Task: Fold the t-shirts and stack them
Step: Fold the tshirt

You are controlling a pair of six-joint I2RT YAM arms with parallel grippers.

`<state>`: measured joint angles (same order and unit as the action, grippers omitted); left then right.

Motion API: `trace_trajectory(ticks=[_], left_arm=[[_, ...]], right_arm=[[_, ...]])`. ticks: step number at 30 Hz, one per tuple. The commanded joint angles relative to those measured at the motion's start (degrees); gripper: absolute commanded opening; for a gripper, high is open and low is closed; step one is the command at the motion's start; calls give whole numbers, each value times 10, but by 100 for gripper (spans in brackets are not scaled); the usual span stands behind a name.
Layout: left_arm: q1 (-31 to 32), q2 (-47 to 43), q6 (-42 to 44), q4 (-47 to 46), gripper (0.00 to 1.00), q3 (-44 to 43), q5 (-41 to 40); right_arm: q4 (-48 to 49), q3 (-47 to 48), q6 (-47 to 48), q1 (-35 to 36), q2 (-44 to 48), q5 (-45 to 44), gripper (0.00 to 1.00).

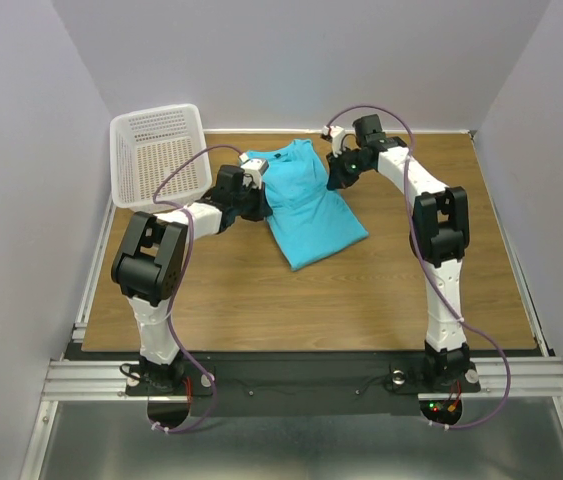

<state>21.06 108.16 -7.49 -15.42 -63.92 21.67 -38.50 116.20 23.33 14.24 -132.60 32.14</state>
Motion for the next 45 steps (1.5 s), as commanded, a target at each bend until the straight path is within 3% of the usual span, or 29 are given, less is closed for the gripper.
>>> trace_trajectory(ticks=[1, 6, 9, 14, 15, 17, 21, 28, 33, 34, 36, 45], left_arm=[[2, 6, 15, 0, 0, -40, 7], [1, 7, 18, -7, 0, -39, 8], [1, 6, 19, -13, 0, -35, 14], [1, 15, 23, -10, 0, -36, 24], [1, 18, 23, -10, 0, -37, 26], [2, 20, 23, -9, 0, -38, 27], [2, 23, 23, -7, 0, -44, 29], [1, 29, 26, -3, 0, -52, 31], [1, 28, 27, -2, 0, -52, 32], [1, 26, 27, -1, 0, -52, 32], [1, 23, 30, -3, 0, -52, 30], [1, 23, 39, -11, 0, -59, 36]], right_arm=[[13, 9, 1, -4, 25, 1, 1], [12, -10, 13, -4, 31, 15, 1], [12, -21, 18, -5, 35, 11, 17], [12, -15, 14, -4, 30, 6, 29], [12, -11, 13, -4, 29, 1, 37], [12, -7, 10, -4, 27, -5, 43], [13, -5, 11, -4, 28, -11, 47], [12, -6, 4, -5, 19, 1, 35], [11, 5, -2, -4, 7, 2, 17], [11, 6, -2, -5, 8, -1, 8], [13, 3, 0, -4, 18, -13, 1], [18, -14, -4, -27, 44, -29, 1]])
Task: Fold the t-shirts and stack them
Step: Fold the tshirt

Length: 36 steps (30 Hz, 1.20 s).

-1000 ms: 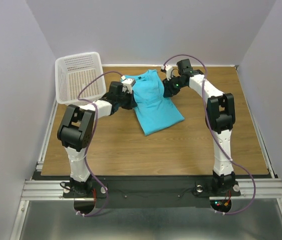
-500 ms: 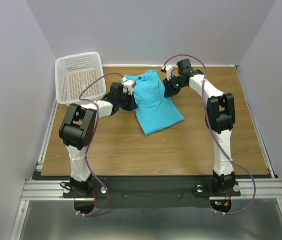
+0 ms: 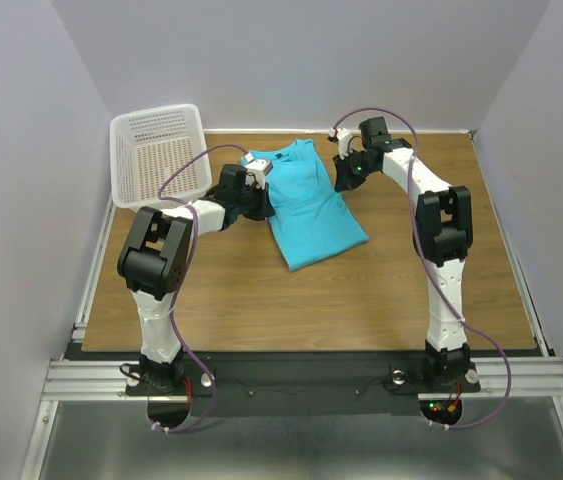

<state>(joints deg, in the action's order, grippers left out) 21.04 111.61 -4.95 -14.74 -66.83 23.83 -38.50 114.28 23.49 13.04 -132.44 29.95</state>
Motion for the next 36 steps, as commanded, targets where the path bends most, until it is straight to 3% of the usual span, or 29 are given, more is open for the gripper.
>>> trace_trajectory(ticks=[1, 21, 24, 25, 28, 36], left_arm=[[1, -10, 14, -18, 0, -31, 15], [1, 39, 29, -7, 0, -79, 13], [-2, 41, 28, -1, 0, -78, -4], [-3, 39, 24, 1, 0, -73, -14], [-4, 32, 19, 3, 0, -60, -35], [-4, 23, 6, 12, 0, -52, -74]], right_arm=[[19, 3, -5, -14, 42, -4, 1], [27, 22, -20, -16, 16, 0, 1], [28, 26, -23, -16, 12, -3, 11], [29, 28, -24, -17, 11, -7, 19], [31, 36, -33, -16, 7, -23, 26], [43, 48, -54, -16, 3, -65, 29]])
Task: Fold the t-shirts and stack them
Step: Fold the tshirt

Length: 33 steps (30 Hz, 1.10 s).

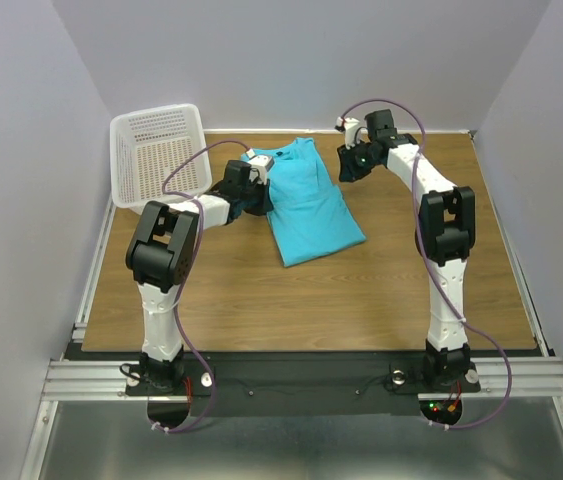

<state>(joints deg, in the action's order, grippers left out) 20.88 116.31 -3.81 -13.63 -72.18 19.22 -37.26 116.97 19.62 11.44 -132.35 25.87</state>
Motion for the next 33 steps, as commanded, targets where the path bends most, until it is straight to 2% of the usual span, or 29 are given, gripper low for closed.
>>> trace_trajectory(ticks=[1, 6, 10, 12, 14, 18, 20, 22, 26, 29, 31, 32, 33], left_arm=[[-3, -25, -9, 0, 0, 2, -31], [-3, -43, -20, -12, 0, 14, -34], [-2, -67, -30, -18, 2, 27, -60], [-2, -65, -33, 10, 9, 18, -71], [-2, -63, -37, 28, 27, 8, -98], [-2, -99, -40, 15, 52, 25, -109], [-2, -122, -36, 10, 54, 24, -100], [-2, -134, -30, 11, 60, 17, -91], [1, -186, -24, 4, 60, 19, -88], [3, -238, -24, -32, 60, 55, -53], [5, -265, -23, -53, 60, 76, -23], [10, -299, -10, -60, 60, 106, -16], [16, -319, -1, -74, 60, 125, -14]], right_arm=[[32, 18, -16, 0, 7, -24, 29], [38, -1, -13, 0, 25, -12, 29], [39, -33, 17, -1, 51, 60, 29], [38, -47, 31, 0, 61, 88, 29], [37, -61, 42, -1, 70, 126, 30], [38, -127, 121, 0, 137, 163, 35], [37, -153, 155, 0, 163, 173, 43], [37, -193, 204, 0, 204, 189, 47], [34, -279, 305, -1, 271, 231, 55], [24, -365, 443, -1, 324, 253, 59], [-12, -397, 572, 2, 338, 252, 61], [-39, -412, 629, 4, 339, 232, 62], [-52, -413, 645, 9, 335, 200, 62]])
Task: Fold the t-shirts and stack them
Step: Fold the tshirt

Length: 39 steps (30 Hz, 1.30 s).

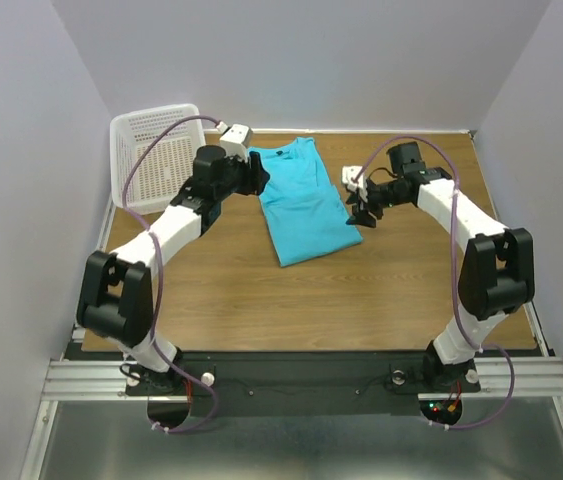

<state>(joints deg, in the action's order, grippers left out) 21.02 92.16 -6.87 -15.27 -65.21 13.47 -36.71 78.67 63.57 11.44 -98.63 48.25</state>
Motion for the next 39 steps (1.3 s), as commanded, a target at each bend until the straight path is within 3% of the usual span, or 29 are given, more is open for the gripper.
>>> trace_trajectory(ticks=[1, 8, 14, 19, 27, 32, 39], left_arm=[[19, -99, 39, -63, 60, 76, 48], [47, -233, 106, -61, 61, 260, 112], [176, -247, 170, -50, 61, 292, 31], [194, -211, 204, -71, 62, 304, 34], [194, -152, 200, -70, 62, 269, 18], [194, -155, 153, -86, 62, 286, 18], [194, -154, 74, -97, 62, 287, 31]], right_arm=[[-70, -31, 220, 12, -6, -38, 62], [-105, -60, 290, 13, -29, -112, 61], [-106, -74, 298, 13, -44, -120, 59], [-105, -61, 297, 14, -72, -120, 59], [-104, -29, 285, 21, -117, -118, 57], [-104, -33, 286, 24, -128, -128, 54], [-94, -43, 273, 24, -132, -140, 36]])
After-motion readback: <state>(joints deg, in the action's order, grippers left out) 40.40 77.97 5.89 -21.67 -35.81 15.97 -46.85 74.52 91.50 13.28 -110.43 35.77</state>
